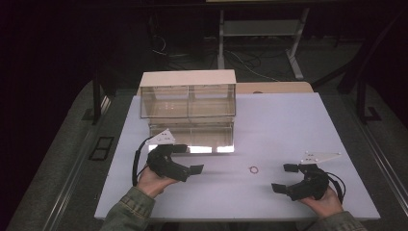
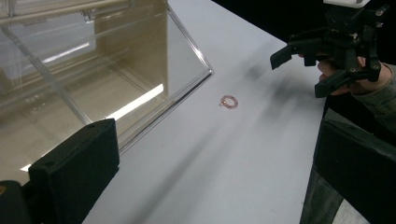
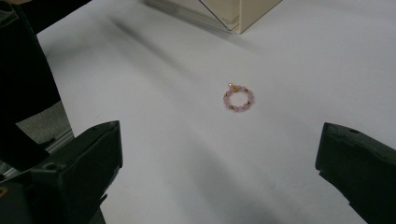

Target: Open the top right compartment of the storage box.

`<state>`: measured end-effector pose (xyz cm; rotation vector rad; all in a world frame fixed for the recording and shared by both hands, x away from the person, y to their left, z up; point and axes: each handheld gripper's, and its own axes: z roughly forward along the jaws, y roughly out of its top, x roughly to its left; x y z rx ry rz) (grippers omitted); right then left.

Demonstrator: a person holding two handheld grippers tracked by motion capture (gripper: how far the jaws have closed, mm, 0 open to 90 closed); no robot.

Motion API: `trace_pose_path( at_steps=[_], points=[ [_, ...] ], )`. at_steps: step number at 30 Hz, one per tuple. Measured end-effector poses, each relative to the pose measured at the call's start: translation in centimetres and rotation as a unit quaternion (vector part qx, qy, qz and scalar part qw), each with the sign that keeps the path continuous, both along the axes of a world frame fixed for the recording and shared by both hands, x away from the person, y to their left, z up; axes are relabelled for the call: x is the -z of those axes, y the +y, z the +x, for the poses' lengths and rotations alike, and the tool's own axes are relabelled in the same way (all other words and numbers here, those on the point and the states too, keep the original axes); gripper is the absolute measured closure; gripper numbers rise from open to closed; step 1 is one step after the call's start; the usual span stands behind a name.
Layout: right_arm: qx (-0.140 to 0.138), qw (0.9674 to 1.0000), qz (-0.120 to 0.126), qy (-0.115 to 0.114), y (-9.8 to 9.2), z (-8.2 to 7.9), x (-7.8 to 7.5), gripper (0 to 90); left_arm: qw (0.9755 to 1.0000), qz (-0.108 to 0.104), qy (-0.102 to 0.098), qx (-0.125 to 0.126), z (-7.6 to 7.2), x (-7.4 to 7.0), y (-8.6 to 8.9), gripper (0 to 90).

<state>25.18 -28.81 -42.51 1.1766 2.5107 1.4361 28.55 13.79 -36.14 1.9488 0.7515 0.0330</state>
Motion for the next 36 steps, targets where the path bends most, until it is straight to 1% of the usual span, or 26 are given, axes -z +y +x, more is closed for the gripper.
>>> trace_pose_path(
  at_steps=[7, 9, 11, 13, 15, 17, 18, 21, 22, 24, 29, 32, 34, 36],
  points=[
    [0.0, 1.0, -0.001, -0.001, 0.0, 0.0, 0.0, 0.4, 1.0, 0.007, -0.002, 0.007, 0.6, -0.7, -0.5, 0.0],
    [-0.001, 1.0, -0.001, -0.001, 0.0, 0.0, 0.0, 0.4, 0.9999, 0.008, -0.005, 0.014, 0.9, -1.2, -0.8, 2.0],
    [-0.001, 1.0, -0.001, -0.001, 0.0, 0.0, 0.0, 0.3, 0.9998, 0.008, -0.006, 0.014, 1.0, -1.3, -0.9, 2.8],
    [0.0, 1.0, -0.001, -0.001, 0.0, 0.0, 0.0, 0.4, 0.9996, 0.013, -0.01, 0.022, 1.3, -1.8, -1.1, 3.7],
    [-0.001, 1.0, -0.002, -0.002, 0.0, 0.0, 0.0, 0.3, 0.9996, 0.013, -0.011, 0.023, 1.4, -2.0, -1.2, 4.6],
    [0.002, 1.0, 0.002, 0.002, 0.0, 0.0, 0.0, 0.3, 0.9995, 0.014, -0.012, 0.025, 1.6, -2.2, -1.3, 5.6],
    [0.001, 1.0, 0.001, 0.001, 0.0, 0.0, 0.0, 0.3, 0.9997, 0.011, -0.01, 0.021, 1.7, -2.3, -1.5, 6.1],
    [0.001, 1.0, 0.0, 0.002, 0.0, 0.0, 0.0, 0.3, 0.9996, 0.014, -0.013, 0.023, 2.0, -2.7, -1.7, 7.3],
    [-0.003, 1.0, -0.002, -0.007, 0.0, 0.0, 0.1, 0.3, 0.9995, 0.015, -0.013, 0.024, 2.1, -2.9, -1.7, 8.9],
    [-0.002, 1.0, 0.0, 0.001, 0.1, -0.1, 0.0, 0.4, 0.9996, 0.013, -0.013, 0.022, 2.2, -3.1, -1.8, 10.7],
    [-0.001, 1.0, 0.0, 0.001, 0.1, -0.1, 0.0, 0.4, 0.9996, 0.014, -0.017, 0.016, 2.5, -3.6, -1.9, 15.5],
    [-0.001, 1.0, 0.0, 0.002, 0.1, -0.1, 0.0, 0.4, 0.9996, 0.017, -0.019, 0.007, 2.8, -4.0, -2.0, 20.8],
    [-0.001, 1.0, 0.0, 0.004, 0.1, -0.1, 0.0, 0.3, 0.9996, 0.018, -0.02, 0.007, 2.9, -4.0, -2.1, 24.6],
    [0.001, 1.0, 0.001, 0.005, 0.2, -0.1, 0.0, 0.4, 0.9996, 0.02, -0.018, 0.001, 3.1, -4.2, -2.2, 28.6]
  ],
)
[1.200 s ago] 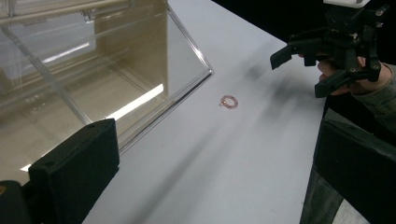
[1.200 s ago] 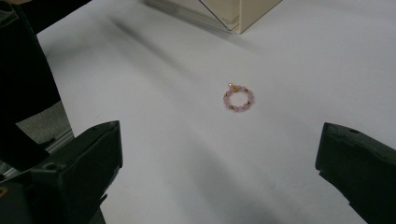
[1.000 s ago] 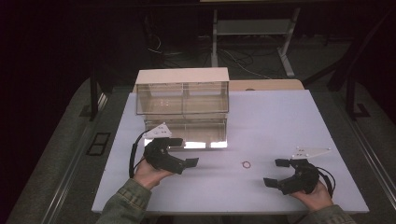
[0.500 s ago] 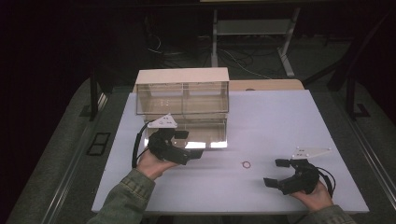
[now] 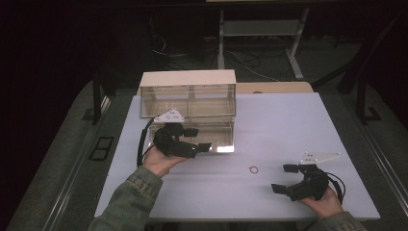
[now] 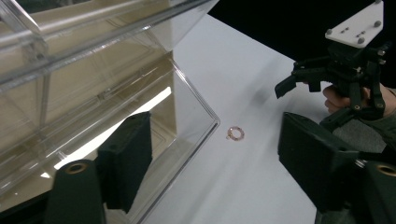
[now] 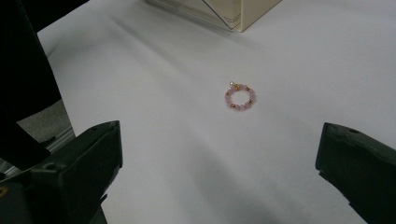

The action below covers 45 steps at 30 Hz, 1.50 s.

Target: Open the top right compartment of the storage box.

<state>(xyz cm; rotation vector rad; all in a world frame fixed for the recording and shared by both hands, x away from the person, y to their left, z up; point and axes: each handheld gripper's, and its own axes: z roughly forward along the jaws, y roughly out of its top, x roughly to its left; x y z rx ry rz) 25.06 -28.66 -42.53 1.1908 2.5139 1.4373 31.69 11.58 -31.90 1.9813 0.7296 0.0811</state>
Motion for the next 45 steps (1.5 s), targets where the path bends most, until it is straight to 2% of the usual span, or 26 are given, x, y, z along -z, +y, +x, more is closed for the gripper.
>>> trace_pose_path(
  at_steps=[4, 6, 13, 25, 35, 41, 45],
  points=[
    [-0.001, 1.0, 0.0, 0.0, 0.0, 0.0, 0.0, 0.3, 1.0, 0.0, 0.001, -0.002, 0.3, -0.2, -0.1, 34.6],
    [-0.003, 1.0, -0.001, -0.001, 0.0, 0.0, 0.0, 0.4, 0.9999, -0.003, 0.002, -0.012, 0.5, -0.3, -0.1, 43.0],
    [-0.002, 1.0, -0.002, 0.0, 0.0, 0.0, 0.0, 0.3, 0.9997, -0.006, 0.012, -0.022, 1.0, -0.8, -0.2, 64.5],
    [-0.004, 1.0, -0.003, 0.001, 0.0, 0.0, 0.0, 0.4, 0.9993, -0.002, 0.019, -0.031, 1.8, -1.3, -0.3, 87.0],
    [-0.002, 1.0, 0.0, 0.003, 0.0, 0.0, 0.0, 0.3, 0.9989, -0.008, 0.016, -0.043, 2.2, -1.8, -0.1, 89.1],
    [-0.004, 1.0, -0.003, 0.001, 0.0, 0.0, 0.0, 0.4, 0.9985, -0.023, 0.013, -0.047, 2.4, -2.2, 0.4, 89.2],
    [-0.003, 1.0, -0.003, 0.001, 0.0, 0.0, 0.0, 0.4, 0.9987, -0.018, 0.009, -0.047, 2.3, -2.4, 0.5, 89.2]
  ],
)
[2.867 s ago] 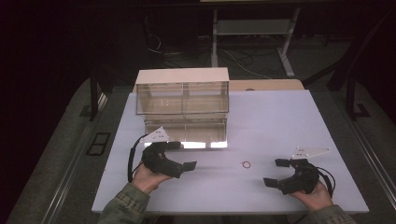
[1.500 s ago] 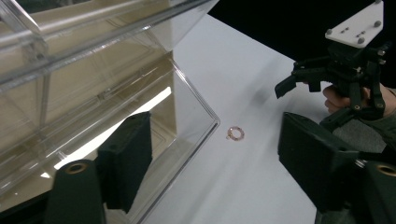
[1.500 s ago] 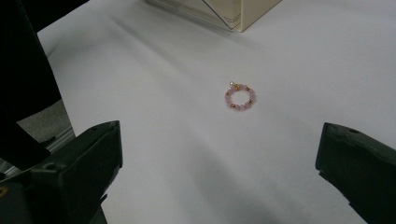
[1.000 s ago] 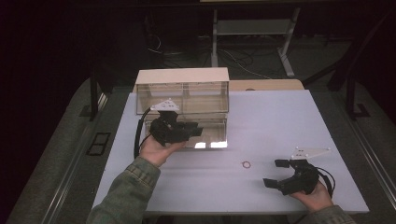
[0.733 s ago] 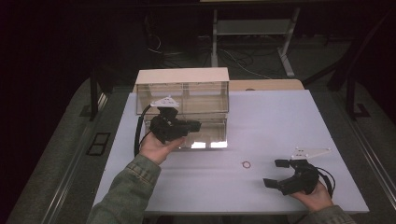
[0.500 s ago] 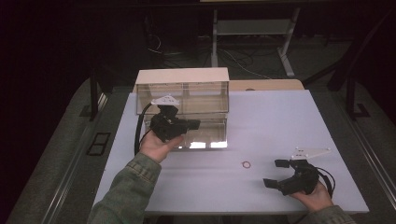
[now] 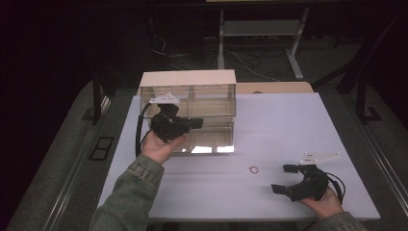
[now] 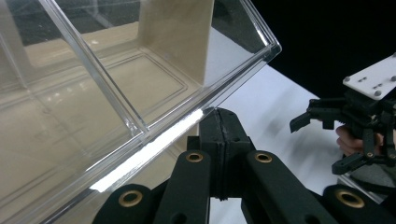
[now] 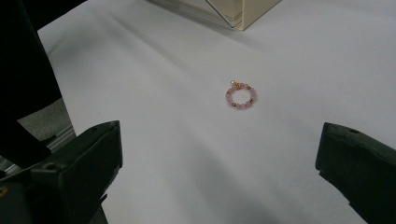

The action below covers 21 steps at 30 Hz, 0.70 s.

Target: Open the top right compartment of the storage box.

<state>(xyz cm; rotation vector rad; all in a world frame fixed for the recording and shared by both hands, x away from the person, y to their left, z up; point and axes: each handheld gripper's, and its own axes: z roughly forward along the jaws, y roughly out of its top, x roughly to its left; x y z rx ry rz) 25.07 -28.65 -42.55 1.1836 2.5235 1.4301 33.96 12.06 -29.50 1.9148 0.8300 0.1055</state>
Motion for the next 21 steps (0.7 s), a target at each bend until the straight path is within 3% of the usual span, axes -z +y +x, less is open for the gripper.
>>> trace_pose_path(
  at_steps=[21],
  points=[
    [0.001, 1.0, 0.002, 0.002, 0.0, 0.0, 0.0, 0.3, 0.9997, 0.002, -0.017, 0.014, -0.4, -2.3, 0.0, 89.1]
  ],
)
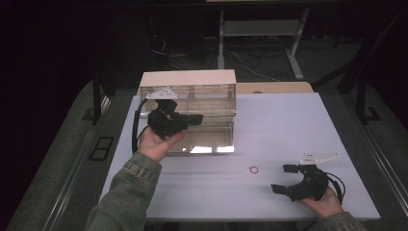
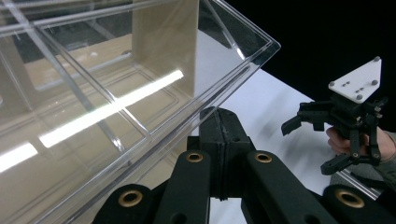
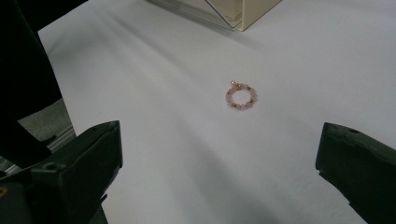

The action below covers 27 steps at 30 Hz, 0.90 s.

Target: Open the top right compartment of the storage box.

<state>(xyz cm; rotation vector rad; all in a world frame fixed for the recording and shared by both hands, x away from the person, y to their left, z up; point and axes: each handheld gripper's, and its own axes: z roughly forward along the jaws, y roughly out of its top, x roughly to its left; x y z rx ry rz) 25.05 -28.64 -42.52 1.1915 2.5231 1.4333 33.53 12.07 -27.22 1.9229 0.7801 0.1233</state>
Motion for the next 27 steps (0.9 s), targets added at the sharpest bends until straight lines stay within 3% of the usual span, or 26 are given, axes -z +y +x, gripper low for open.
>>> trace_pose_path(
  at_steps=[7, 27],
  points=[
    [0.002, 1.0, 0.002, 0.001, 0.0, 0.0, 0.0, 0.3, 1.0, -0.001, -0.004, 0.003, 0.0, -0.9, -0.2, 89.1],
    [-0.001, 1.0, 0.0, 0.001, 0.0, 0.0, 0.0, 0.3, 0.9997, 0.022, -0.001, 0.015, 0.5, -3.6, -0.4, 89.1]
  ],
)
